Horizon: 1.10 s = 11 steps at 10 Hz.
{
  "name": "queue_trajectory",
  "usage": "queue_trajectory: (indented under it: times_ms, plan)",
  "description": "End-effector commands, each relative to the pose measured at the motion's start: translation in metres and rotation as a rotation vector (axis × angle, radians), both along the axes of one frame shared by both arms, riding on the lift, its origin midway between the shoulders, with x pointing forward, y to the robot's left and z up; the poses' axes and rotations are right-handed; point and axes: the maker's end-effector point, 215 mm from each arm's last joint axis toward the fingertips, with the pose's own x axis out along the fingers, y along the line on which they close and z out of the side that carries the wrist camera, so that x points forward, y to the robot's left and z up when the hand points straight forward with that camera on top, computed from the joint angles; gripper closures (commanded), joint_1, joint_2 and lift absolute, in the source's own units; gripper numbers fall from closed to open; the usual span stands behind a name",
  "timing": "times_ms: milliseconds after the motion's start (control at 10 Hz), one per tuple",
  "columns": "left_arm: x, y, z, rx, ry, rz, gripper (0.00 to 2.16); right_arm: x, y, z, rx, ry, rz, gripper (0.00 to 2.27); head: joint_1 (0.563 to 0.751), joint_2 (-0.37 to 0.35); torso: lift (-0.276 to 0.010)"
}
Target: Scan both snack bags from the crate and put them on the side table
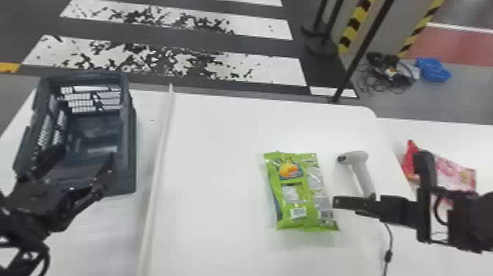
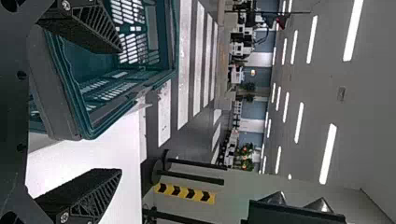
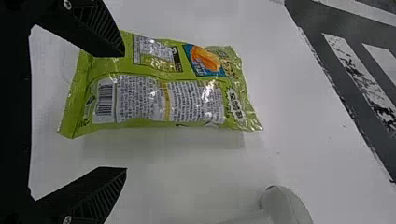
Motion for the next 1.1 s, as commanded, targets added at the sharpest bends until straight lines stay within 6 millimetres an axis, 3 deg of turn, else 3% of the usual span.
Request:
queue_trajectory:
  times_ms: [0,300,600,700,800,900,1000]
  plan:
    - [0.001,0.001,0.001,0.0,-0.002,-0.001,0.09,-0.004,0.01,-0.017,0.012,0.038,0.019,0.06,0.695,-0.136,-0.087]
    - [0.0,0.002,0.001,0.001,-0.001,0.0,0.09,-0.005,0.019,-0.037,0.027,0.077,0.042,0.06,0.695,-0.106,-0.087]
    - [0.0,0.001,0.001,0.0,-0.001,-0.002,0.09,-0.008,0.032,-0.038,0.074,0.104,0.065,0.06,0.695,-0.095,-0.087]
    - [0.0,0.001,0.001,0.0,-0.001,-0.002,0.09,-0.008,0.037,-0.037,0.098,0.108,0.073,0.18,0.695,-0.087,-0.087]
    - [-0.001,0.002,-0.001,0.001,0.002,0.0,0.09,-0.008,0.038,-0.038,0.103,0.115,0.08,0.67,0.695,-0.079,-0.087]
    - [-0.001,0.002,0.0,0.001,0.001,0.0,0.09,-0.007,0.037,-0.042,0.087,0.122,0.092,1.58,0.695,-0.076,-0.087]
    - [-0.001,0.002,-0.001,0.001,0.002,0.0,0.09,-0.006,0.036,-0.044,0.069,0.115,0.102,2.16,0.695,-0.073,-0.087]
